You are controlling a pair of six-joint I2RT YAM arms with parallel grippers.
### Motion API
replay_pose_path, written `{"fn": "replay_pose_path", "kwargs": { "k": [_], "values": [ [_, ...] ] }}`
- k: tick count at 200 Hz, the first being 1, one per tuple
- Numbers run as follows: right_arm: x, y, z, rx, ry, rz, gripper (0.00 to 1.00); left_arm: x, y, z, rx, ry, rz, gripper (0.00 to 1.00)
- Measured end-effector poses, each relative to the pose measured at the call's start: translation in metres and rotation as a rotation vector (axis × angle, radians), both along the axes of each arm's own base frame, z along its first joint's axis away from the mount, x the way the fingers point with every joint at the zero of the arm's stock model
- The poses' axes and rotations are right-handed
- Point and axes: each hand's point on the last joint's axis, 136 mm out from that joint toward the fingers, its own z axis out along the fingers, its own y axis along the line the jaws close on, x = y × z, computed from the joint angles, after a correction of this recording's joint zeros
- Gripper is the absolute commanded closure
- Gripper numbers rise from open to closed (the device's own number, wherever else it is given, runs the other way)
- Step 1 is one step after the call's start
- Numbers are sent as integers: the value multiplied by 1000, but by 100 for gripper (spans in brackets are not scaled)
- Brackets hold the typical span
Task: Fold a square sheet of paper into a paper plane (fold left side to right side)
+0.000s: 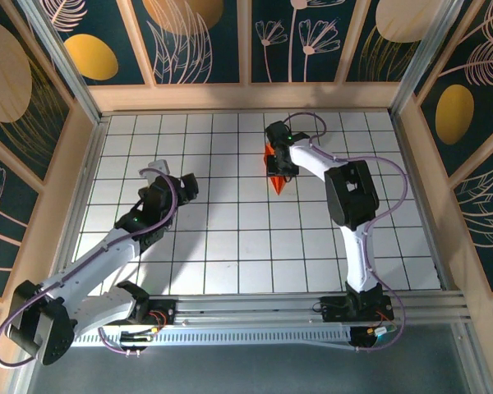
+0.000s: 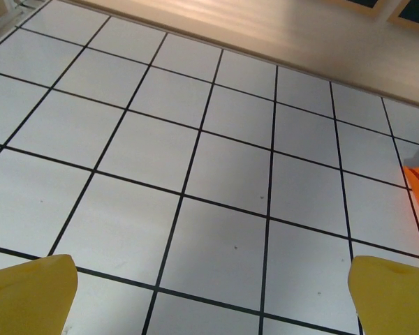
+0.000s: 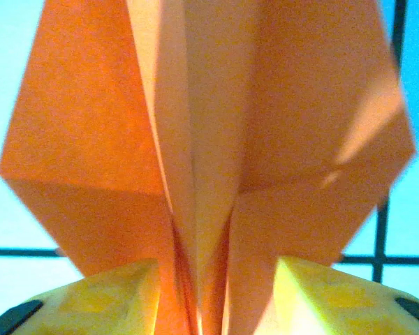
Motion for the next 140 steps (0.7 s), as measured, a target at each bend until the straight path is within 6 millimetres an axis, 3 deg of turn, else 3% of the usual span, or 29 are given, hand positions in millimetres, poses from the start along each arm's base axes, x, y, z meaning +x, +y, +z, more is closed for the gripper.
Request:
{"fn": "replay_pose_path", "kwargs": {
  "k": [48, 82, 109, 140],
  "values": [
    [-24, 0, 45, 29, -60, 22, 39, 14, 24, -11, -62, 39, 42, 1],
    [-53, -20, 82, 43, -145, 20, 27, 23, 55, -9, -106, 32, 110, 1],
    [-71, -59, 115, 59, -270, -29, 19, 27, 91, -8, -119, 10, 206, 1],
    [-77, -133, 143, 63, -456, -178, 5, 25, 126, -13, -79, -10, 301, 1]
  ]
}}
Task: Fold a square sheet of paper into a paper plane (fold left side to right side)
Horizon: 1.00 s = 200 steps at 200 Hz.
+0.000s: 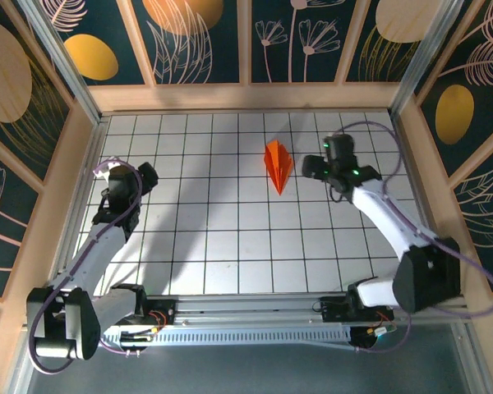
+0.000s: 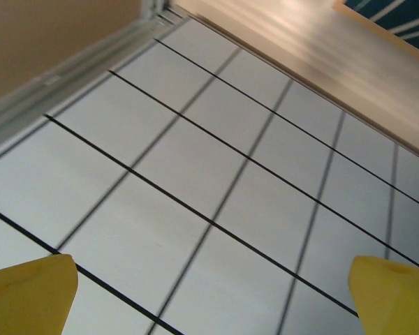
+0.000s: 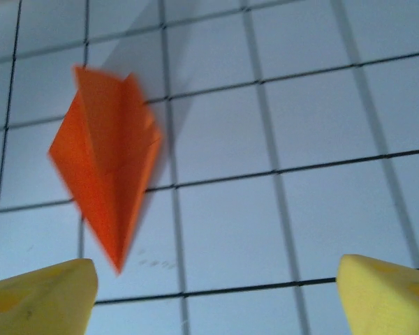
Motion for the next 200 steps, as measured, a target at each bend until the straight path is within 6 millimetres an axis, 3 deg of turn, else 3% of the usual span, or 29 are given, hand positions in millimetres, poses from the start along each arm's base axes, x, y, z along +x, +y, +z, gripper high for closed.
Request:
{"fn": "replay_pose_path", "kwargs": {
  "k": [33, 65, 86, 114, 169, 200],
  "values": [
    [-7, -68, -1, -8, -170, -149, 1, -3, 19, -4, 109, -37, 58, 1],
    [-18, -98, -37, -47, -270, -198, 1, -10, 31, -11, 201, -80, 99, 1],
    [-20, -104, -59, -68, -306, -199, 1, -12, 36, -12, 252, -107, 115, 1],
    [-13, -103, -73, -90, -377, -170, 1, -9, 37, -12, 303, -141, 102, 1],
    [-2, -93, -76, -98, -519, -101, 1, -4, 30, -35, 368, -163, 31, 1],
    [-8, -92, -85, -97, -545, -82, 1, 4, 21, -42, 383, -198, -29, 1]
  ]
}}
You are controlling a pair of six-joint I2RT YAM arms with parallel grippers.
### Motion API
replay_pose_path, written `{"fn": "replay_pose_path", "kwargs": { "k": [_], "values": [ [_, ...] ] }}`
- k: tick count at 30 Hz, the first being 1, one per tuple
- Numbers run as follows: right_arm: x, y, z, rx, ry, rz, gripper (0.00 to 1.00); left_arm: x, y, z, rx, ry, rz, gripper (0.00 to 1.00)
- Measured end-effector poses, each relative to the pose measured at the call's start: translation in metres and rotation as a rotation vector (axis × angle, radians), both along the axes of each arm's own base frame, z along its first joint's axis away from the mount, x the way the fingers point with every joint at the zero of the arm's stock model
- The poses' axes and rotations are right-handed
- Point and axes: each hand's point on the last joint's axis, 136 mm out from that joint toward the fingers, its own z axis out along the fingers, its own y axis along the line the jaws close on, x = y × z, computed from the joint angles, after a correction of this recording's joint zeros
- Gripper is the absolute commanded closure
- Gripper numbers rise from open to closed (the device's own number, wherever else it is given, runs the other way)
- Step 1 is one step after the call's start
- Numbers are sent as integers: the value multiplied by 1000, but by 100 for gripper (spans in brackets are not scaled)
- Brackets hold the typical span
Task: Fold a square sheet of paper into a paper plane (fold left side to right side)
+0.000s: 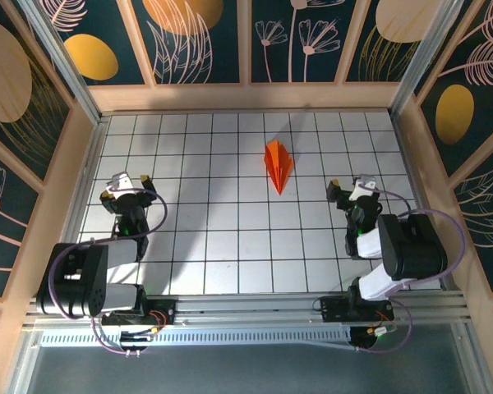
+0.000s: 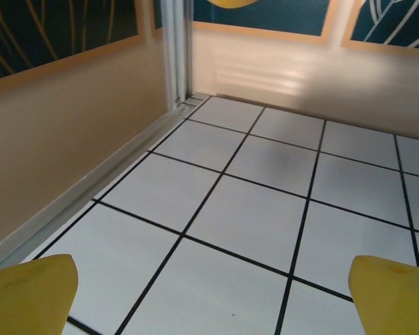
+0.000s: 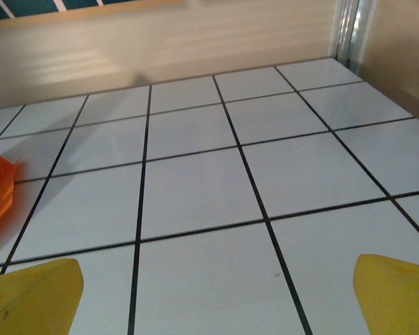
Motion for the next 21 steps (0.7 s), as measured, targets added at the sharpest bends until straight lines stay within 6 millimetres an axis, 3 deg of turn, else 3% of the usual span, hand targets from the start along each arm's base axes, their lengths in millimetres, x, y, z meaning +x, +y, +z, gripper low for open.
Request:
{"fn": "replay_pose_path", "kwargs": {
  "k": [7, 21],
  "values": [
    [7, -8, 13, 12, -47, 0, 1, 9, -11, -14, 16, -8, -74, 1],
    [8, -3, 14, 16, -51, 24, 1, 11, -12, -2, 20, -59, -86, 1]
  ]
}}
